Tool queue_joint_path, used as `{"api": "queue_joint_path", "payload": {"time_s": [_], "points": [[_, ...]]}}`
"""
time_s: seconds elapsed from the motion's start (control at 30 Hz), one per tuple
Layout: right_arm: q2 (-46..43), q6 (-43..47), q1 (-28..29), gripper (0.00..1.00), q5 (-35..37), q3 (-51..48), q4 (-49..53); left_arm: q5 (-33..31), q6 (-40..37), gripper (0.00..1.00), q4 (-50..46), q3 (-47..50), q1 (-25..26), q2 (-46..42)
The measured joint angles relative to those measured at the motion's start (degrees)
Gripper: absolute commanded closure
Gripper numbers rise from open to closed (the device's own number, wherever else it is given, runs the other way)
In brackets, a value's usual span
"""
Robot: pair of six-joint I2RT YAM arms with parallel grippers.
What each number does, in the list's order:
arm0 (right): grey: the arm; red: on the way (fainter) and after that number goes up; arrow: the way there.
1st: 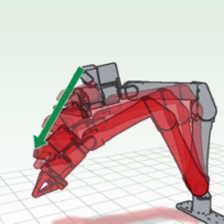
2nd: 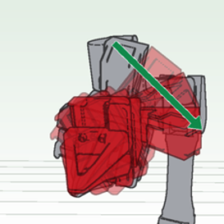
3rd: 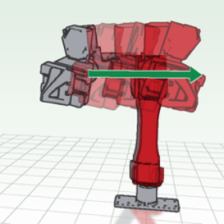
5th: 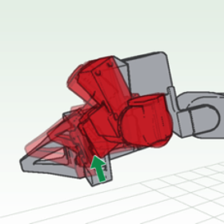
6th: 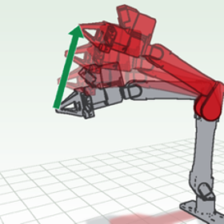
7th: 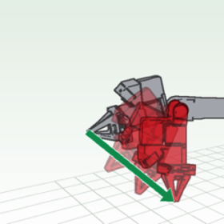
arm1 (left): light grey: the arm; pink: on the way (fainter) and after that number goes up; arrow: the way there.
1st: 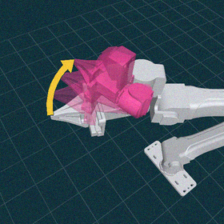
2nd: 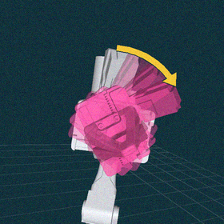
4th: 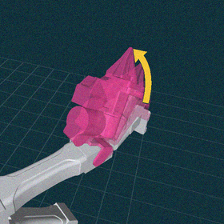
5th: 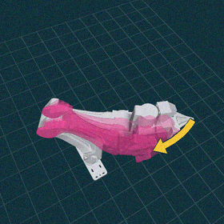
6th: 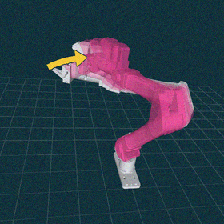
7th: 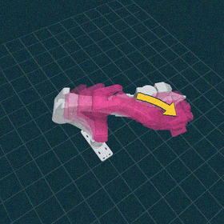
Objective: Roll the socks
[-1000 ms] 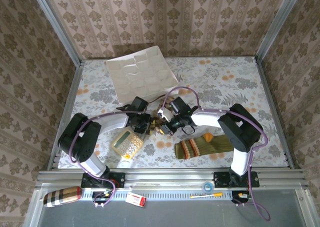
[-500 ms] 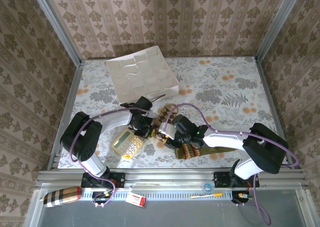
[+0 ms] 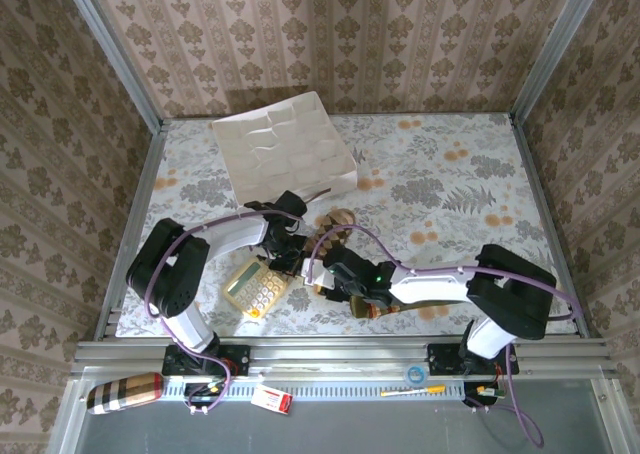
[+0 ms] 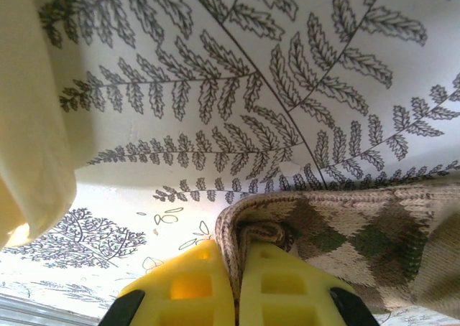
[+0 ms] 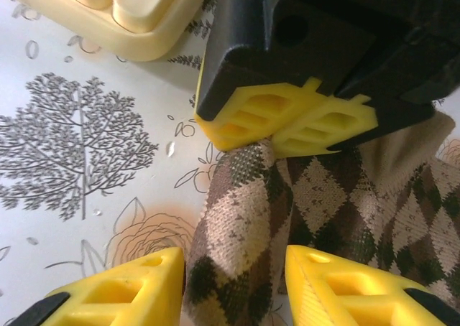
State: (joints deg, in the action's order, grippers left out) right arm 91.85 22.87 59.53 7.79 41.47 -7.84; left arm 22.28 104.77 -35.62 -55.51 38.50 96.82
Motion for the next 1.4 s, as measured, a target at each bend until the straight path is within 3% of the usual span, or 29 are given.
{"api": "queue_joint_path", "payload": {"time_s": [0.13, 0.27, 0.43, 0.6, 1.0, 1.4], "points": [[3.7, 0.0, 0.0, 0.68, 1.1, 2.6, -0.1, 0.0, 0.0, 1.0, 0.1, 0.0, 0.0, 0.0], [5.4, -1.6, -0.5, 0.92, 1.4, 3.5, 0.0, 0.0, 0.0, 0.99, 0.4, 0.0, 0.0, 0.0], [5.3, -5.2, -2.7, 1.0, -0.9, 4.0, 0.6, -0.4, -0.4, 0.66, 3.4, 1.5, -0.7, -1.3], [5.3, -9.9, -7.6, 1.0, -7.8, 4.3, 1.6, -1.3, -1.5, 0.46, 4.4, 3.4, -2.4, -5.8], [9.2, -19.3, -18.9, 1.0, -28.5, 9.5, 7.6, -2.6, -5.5, 0.49, 12.7, 6.5, -3.1, -10.3], [14.2, -23.7, -24.2, 1.0, -39.4, 15.5, 14.2, -2.6, -8.6, 0.56, 21.2, 7.9, -1.4, -8.3]]}}
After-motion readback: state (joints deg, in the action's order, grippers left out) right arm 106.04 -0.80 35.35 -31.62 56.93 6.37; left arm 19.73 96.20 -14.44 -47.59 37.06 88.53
